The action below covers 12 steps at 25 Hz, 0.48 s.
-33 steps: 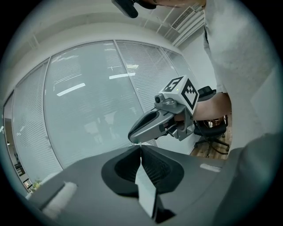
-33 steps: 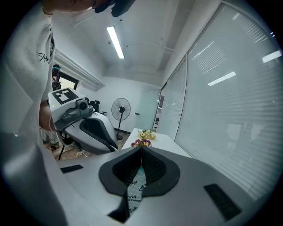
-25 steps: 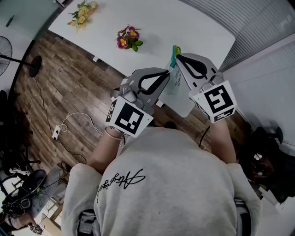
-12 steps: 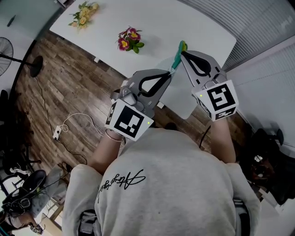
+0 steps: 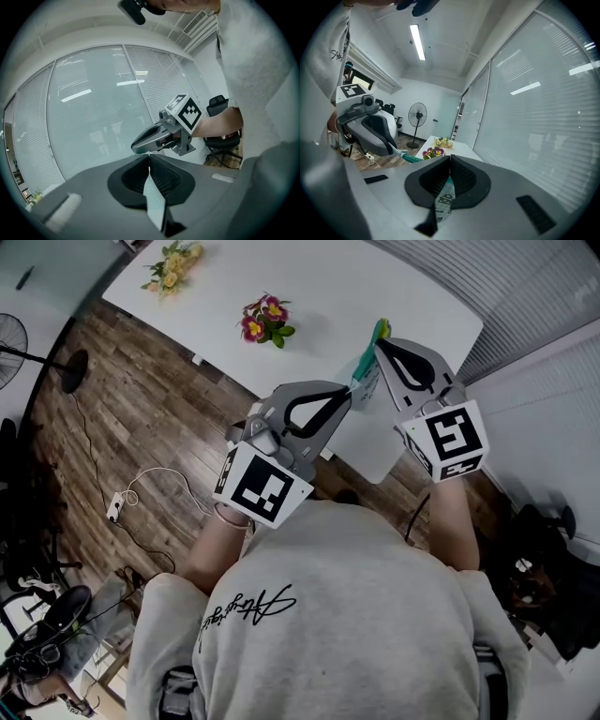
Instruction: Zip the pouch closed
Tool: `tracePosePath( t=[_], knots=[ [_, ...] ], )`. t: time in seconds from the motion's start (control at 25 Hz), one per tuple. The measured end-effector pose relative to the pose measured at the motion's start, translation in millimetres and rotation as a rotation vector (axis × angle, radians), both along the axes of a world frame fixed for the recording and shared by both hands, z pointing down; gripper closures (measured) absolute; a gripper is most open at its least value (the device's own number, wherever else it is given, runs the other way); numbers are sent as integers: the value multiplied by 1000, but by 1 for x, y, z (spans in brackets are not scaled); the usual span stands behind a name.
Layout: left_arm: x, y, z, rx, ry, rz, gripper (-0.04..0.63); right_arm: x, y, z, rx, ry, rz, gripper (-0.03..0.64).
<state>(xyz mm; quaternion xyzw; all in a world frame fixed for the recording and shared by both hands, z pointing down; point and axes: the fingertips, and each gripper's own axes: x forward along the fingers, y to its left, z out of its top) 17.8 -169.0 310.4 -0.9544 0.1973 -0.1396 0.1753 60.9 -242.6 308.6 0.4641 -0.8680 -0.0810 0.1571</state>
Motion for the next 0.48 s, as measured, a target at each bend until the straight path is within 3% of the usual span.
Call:
tracePosePath(
  t=[0.48],
  knots=[
    [-2,-2,2,0,-10,-2,588,-2,-8,6,-7,10,7,612]
  ],
)
